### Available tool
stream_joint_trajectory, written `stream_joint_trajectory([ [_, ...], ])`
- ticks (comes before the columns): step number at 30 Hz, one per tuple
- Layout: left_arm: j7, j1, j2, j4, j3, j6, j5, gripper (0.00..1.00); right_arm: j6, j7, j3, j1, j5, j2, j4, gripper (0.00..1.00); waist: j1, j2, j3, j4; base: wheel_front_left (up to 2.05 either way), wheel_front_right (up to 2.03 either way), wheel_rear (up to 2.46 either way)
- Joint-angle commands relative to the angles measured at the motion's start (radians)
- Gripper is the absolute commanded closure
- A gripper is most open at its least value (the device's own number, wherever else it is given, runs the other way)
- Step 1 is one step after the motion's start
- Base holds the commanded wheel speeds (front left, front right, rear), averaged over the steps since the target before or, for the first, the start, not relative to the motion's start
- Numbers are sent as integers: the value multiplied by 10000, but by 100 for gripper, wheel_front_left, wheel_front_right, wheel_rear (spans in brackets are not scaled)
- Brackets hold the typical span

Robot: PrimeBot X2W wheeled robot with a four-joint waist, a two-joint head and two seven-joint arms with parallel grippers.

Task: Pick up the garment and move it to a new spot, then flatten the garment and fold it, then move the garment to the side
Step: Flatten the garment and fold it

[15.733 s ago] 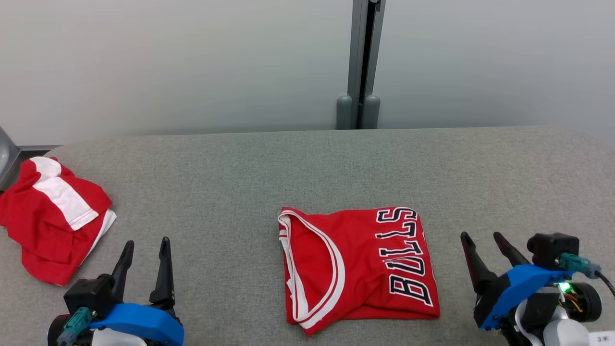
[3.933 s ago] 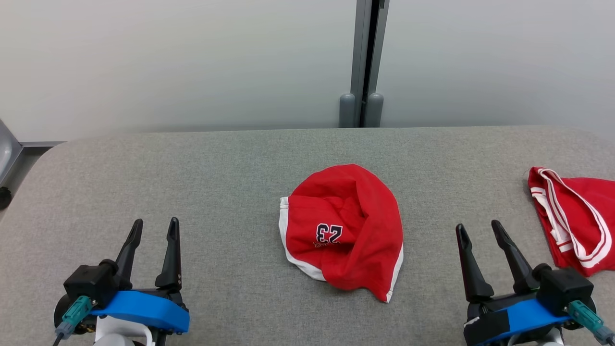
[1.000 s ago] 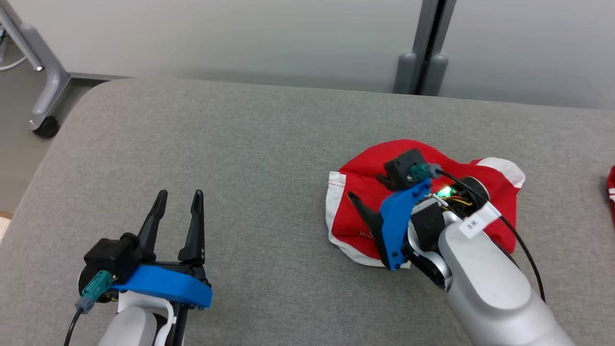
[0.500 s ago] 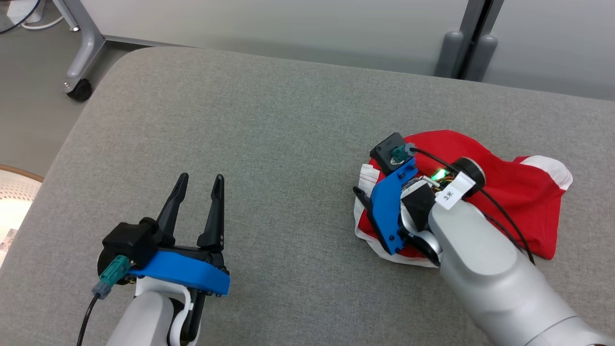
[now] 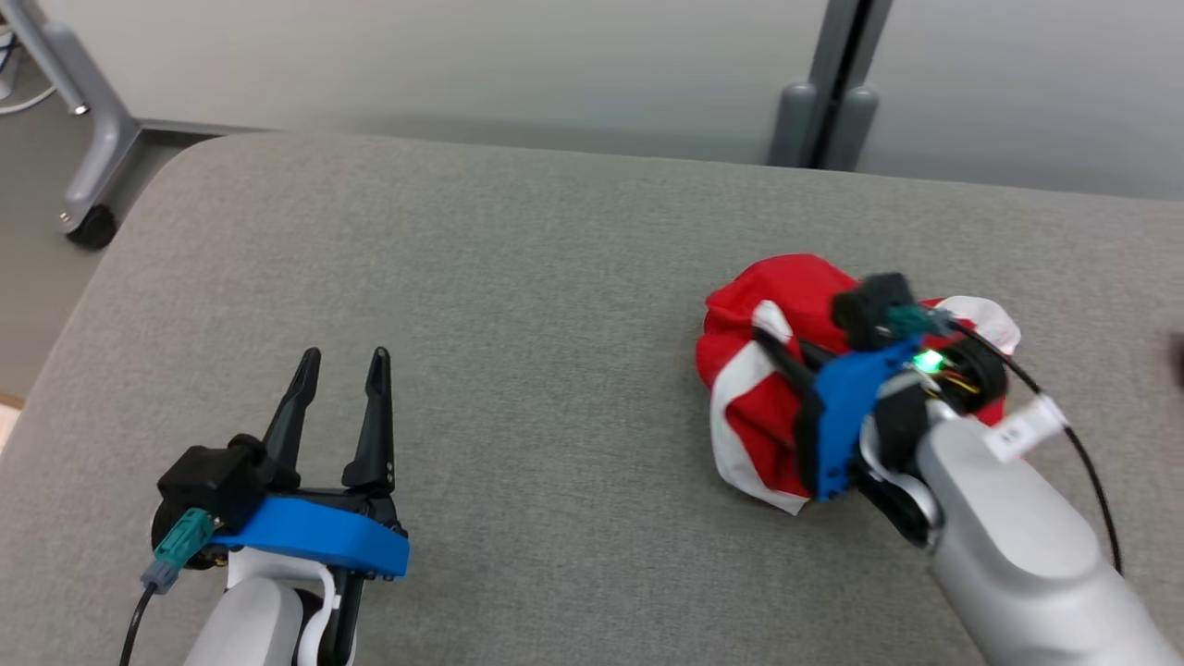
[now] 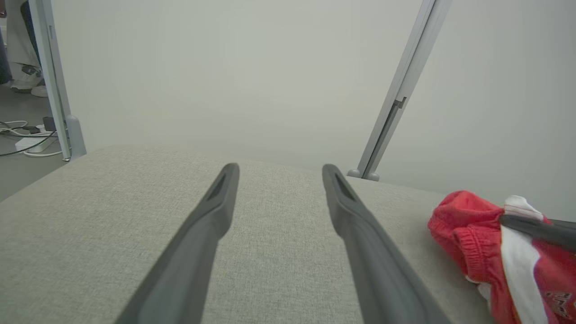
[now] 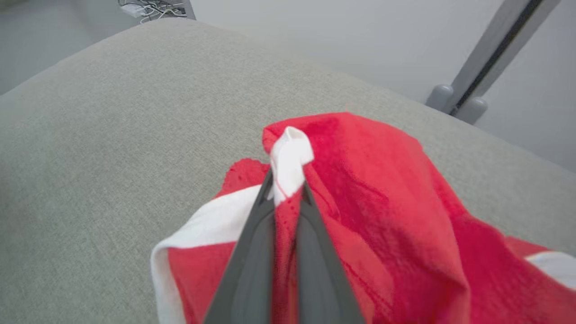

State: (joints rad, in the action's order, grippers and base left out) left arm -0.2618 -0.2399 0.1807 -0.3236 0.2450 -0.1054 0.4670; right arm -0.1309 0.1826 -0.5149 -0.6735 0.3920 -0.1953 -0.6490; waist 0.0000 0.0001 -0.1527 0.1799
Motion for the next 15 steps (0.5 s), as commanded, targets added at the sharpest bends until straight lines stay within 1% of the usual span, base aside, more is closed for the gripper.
stream_joint_trajectory([
  [1,-42,188,64,95,-87,51,-18,0,3,-285,648,772,28,-227,555,100,0,-1,208,-321,0,0,0],
  [5,-42,369,178,187,-233,89,5,0,1,-568,2285,2295,-254,-335,1763,100,0,-1,302,-705,0,0,0],
  [7,-42,428,196,218,-239,79,8,0,1,-670,3183,3093,-388,-136,2458,100,0,-1,334,-859,0,0,0],
  [10,-41,485,233,242,-241,94,36,0,1,-559,4240,4170,-660,261,3358,100,0,-1,382,-1089,0,0,0],
  [11,-37,490,243,243,-227,92,35,0,1,-512,4546,4468,-771,394,3612,81,0,-1,391,-1153,0,0,0],
  [12,-29,488,249,241,-218,97,38,0,1,-442,4829,4721,-939,530,3815,25,0,-1,402,-1221,0,0,0],
  [13,-23,473,244,246,-198,98,42,0,1,-388,5061,4942,-1035,676,4005,0,0,-1,410,-1266,0,0,0],
  [15,-16,465,265,239,-192,104,55,0,1,-283,5420,5286,-1354,930,4332,0,0,-1,437,-1360,0,0,0],
])
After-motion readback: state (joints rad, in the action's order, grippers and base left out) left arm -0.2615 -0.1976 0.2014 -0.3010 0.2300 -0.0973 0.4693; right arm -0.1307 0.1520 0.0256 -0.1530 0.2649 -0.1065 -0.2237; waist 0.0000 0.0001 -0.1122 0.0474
